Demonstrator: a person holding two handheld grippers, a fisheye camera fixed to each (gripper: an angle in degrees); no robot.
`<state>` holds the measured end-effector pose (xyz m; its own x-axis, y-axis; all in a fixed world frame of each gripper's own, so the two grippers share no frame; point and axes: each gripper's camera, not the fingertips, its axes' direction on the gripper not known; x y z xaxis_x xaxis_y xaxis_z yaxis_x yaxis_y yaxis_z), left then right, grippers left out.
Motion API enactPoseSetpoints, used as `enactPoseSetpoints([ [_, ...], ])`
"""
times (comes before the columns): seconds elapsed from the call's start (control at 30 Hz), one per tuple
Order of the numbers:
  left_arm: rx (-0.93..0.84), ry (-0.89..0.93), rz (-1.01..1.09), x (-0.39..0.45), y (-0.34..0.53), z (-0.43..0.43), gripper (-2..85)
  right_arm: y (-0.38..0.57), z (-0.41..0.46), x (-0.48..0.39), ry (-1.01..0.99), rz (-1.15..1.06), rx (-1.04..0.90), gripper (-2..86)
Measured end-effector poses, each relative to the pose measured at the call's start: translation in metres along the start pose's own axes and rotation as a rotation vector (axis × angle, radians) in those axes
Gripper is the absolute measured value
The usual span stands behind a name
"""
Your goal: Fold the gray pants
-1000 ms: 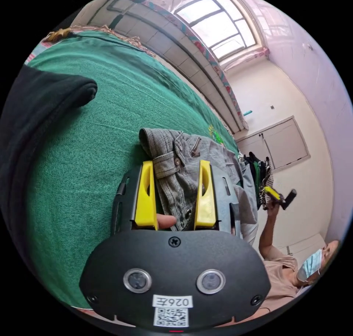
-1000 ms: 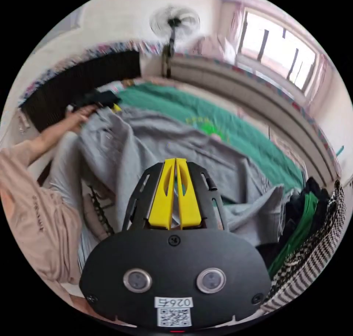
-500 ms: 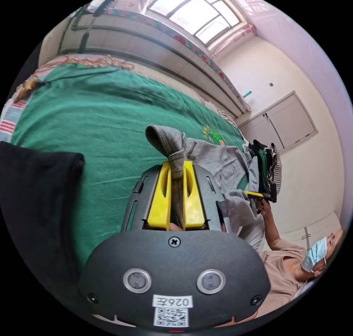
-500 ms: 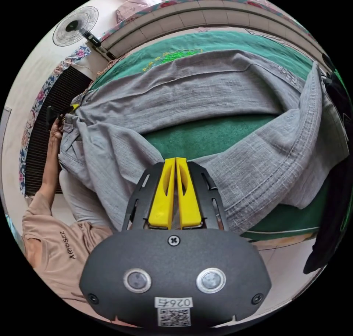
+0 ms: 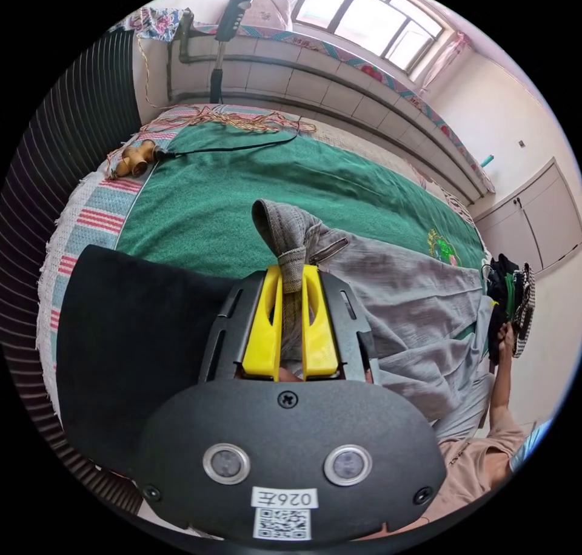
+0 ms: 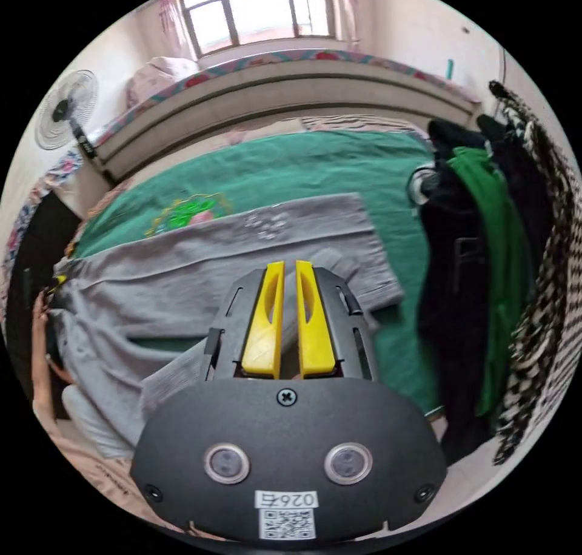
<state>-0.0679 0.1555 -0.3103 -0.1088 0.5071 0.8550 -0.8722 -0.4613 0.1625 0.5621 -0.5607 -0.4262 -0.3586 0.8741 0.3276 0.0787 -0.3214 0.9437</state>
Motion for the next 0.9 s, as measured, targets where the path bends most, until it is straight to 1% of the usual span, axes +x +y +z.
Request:
enactPoseSetpoints([
  [0.07,-0.007,-0.005,0.001,0.001,-0.002,0.006,5.5,-0.039,0.017,0.015,0.112,0.01,-0.013,0.7],
  [0.13,-0.005,-0.011,-0.003,0.0,-0.002,0.008,5.6,-0.074,0.036,0.029,0.148,0.023,-0.026,0.7],
  [0.23,0.005,-0.008,-0.012,-0.003,0.0,0.01,5.6,-0.121,0.076,0.055,0.061,0.075,-0.064,2.2],
  [0.3,0.018,0.013,-0.038,-0.008,0.003,0.012,5.6,-0.145,0.105,0.072,-0.033,0.126,-0.052,5.6],
  [0.4,0.043,0.064,-0.107,-0.022,0.01,0.019,5.6,-0.162,0.148,0.086,-0.124,0.167,-0.078,10.9],
  [0.47,0.072,0.112,-0.156,-0.03,0.016,0.023,5.6,-0.165,0.175,0.086,-0.168,0.164,-0.135,11.8],
  [0.53,0.081,0.125,-0.164,-0.032,0.017,0.026,5.6,-0.159,0.179,0.071,-0.126,0.115,-0.112,11.2],
  [0.57,0.08,0.124,-0.162,-0.03,0.017,0.026,5.6,-0.152,0.184,0.054,-0.076,0.037,-0.12,10.3],
  [0.63,0.072,0.11,-0.149,-0.026,0.015,0.024,5.6,-0.141,0.189,0.03,-0.013,-0.021,-0.128,6.0],
  [0.7,0.062,0.075,-0.124,-0.017,0.013,0.02,5.6,-0.126,0.198,0.003,-0.005,-0.062,-0.134,0.9],
  [0.77,0.076,-0.014,-0.078,0.001,0.011,0.008,5.4,-0.122,0.203,-0.012,0.003,-0.06,-0.167,-0.7],
  [0.8,0.089,-0.044,-0.059,0.008,0.011,0.003,5.4,-0.12,0.2,-0.023,0.037,-0.063,-0.172,-1.0],
  [0.83,0.12,-0.092,-0.021,0.02,0.01,-0.009,5.4,-0.119,0.195,-0.029,0.059,-0.068,-0.149,-1.1],
  [0.9,0.18,-0.101,0.016,0.035,0.008,-0.028,5.3,-0.113,0.16,-0.051,0.121,-0.083,-0.049,-1.2],
])
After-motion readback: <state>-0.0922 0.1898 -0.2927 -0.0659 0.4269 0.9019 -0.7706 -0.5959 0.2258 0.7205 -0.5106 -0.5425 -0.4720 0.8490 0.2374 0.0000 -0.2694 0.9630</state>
